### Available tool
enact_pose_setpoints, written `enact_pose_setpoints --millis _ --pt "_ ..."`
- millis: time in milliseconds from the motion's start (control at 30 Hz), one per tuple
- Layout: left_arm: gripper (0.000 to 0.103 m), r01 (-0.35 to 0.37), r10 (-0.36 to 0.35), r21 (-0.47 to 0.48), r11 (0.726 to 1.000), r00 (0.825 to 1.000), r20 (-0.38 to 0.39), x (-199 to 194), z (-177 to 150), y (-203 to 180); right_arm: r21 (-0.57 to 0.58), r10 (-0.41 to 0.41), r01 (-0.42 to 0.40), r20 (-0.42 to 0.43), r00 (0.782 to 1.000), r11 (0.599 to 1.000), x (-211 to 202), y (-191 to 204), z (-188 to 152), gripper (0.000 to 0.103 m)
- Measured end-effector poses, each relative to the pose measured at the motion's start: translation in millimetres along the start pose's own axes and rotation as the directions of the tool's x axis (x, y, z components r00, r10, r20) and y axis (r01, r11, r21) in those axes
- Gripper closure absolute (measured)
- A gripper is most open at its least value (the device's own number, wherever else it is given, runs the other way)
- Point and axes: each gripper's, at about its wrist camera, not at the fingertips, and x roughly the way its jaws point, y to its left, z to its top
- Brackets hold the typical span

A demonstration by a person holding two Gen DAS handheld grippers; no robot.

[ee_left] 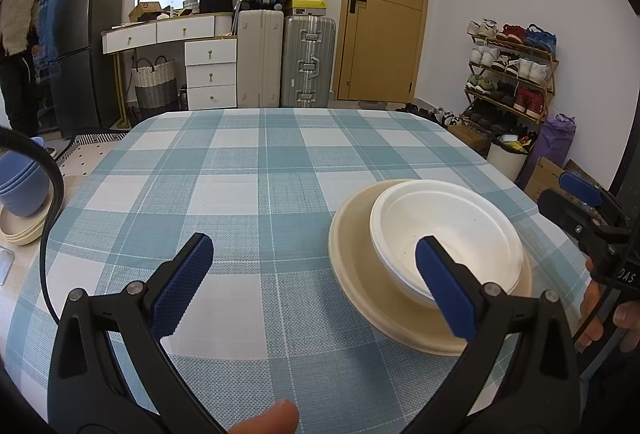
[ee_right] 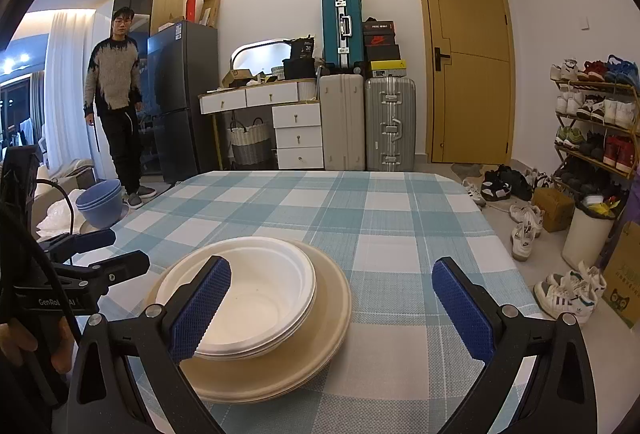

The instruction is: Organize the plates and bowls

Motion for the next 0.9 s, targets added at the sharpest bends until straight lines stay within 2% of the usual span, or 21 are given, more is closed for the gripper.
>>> enact_pose_setpoints --millis 900 --pt "0.002 -0.002 0.002 0.002 1.0 1.0 0.001 -0.4 -0.4 -1.1 -0.001 -0.001 0.001 -0.015 1.0 1.0 3.6 -0.1 -2.4 0.0"
